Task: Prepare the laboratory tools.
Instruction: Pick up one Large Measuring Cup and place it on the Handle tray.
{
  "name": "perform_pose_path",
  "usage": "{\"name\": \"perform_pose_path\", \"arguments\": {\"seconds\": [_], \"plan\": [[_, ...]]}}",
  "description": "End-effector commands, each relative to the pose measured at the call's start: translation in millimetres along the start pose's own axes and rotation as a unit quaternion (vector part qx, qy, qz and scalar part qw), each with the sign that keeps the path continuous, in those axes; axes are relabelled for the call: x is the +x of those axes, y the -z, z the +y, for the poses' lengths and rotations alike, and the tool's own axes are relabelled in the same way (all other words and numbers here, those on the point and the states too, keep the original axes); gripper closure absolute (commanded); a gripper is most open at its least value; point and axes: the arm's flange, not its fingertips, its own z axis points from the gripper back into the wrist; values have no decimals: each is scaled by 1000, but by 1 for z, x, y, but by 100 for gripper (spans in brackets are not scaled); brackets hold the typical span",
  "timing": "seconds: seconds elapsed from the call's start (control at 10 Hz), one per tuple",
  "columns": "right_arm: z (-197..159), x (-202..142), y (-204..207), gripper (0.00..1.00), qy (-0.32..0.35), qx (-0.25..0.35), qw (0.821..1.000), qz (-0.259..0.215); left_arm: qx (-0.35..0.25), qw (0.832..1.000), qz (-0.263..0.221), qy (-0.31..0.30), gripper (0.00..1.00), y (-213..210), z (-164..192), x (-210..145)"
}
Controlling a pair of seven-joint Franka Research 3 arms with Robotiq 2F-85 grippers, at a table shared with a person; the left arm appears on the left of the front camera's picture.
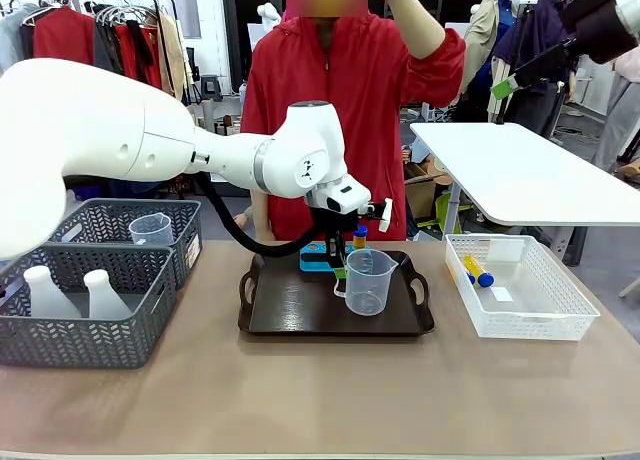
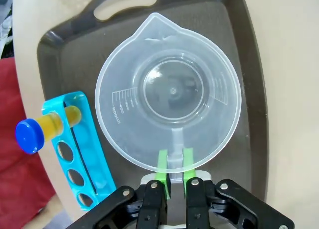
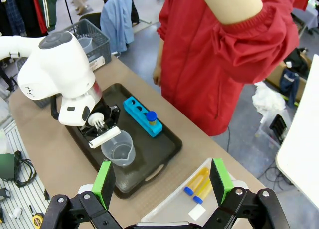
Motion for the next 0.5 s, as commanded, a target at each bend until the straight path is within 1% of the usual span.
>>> {"name": "perform_pose_path", "arguments": {"seconds": [0.0,0.3,0.4], "plan": [[-1,1,-1,0,1,5,1000,-6,-4,1000,11,1,72,-4,3,1],[-1,1,-1,0,1,5,1000,-6,-4,1000,8,-3,14,-9,4,0],[-1,1,-1,0,1,5,1000,-6,-2,1000,7,-5,0,-13,5,-1]]}}
